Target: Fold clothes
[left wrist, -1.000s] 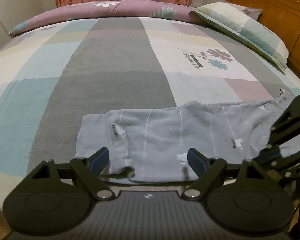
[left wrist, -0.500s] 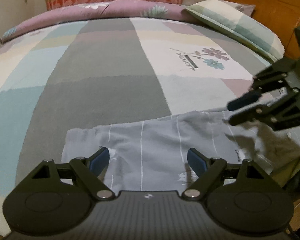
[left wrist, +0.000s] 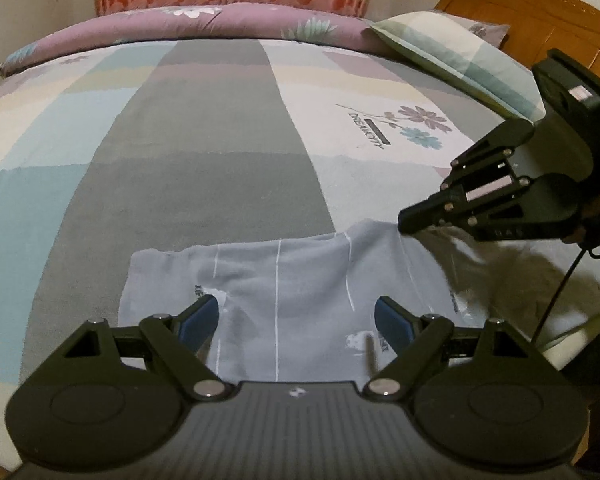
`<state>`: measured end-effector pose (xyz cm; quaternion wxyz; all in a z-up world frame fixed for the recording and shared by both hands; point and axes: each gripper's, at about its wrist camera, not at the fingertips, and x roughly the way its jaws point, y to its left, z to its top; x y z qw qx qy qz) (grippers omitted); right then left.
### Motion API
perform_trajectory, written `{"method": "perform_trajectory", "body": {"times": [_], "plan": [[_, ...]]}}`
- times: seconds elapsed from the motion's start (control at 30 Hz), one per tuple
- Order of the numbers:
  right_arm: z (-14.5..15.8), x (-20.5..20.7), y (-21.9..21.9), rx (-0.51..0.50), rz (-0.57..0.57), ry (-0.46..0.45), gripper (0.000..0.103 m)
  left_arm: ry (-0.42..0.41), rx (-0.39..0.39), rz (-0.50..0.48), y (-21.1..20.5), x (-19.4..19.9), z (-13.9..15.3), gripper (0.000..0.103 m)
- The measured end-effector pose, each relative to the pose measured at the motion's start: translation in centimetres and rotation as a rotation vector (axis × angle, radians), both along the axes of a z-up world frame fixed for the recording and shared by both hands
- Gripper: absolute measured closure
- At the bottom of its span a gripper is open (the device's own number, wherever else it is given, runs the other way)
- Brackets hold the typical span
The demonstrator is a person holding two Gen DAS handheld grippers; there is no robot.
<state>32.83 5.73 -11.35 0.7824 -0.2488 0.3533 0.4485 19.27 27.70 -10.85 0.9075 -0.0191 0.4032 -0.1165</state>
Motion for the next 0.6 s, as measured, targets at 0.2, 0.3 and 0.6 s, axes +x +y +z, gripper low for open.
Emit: {"method": "perform_trajectory", "body": {"times": [0.2,0.3,0.6], "plan": [[0.7,-0.7,-0.8,-0.021,-0.054,-0.023,0.094,0.007,0.026,0.021,0.7,0.5,-0.5,0.017],[2.3,-2.5,-2.3,0.008,-0.029,-0.017,0.088,0.014,0.106,0.053,0.9,0.7,-0.8,0.018],[0.7,-10.1,-10.3,-0.188,-0.033,0.086,0.068,0.023,0.139,0.061,1.0,0.8,-1.3,0.016]]}}
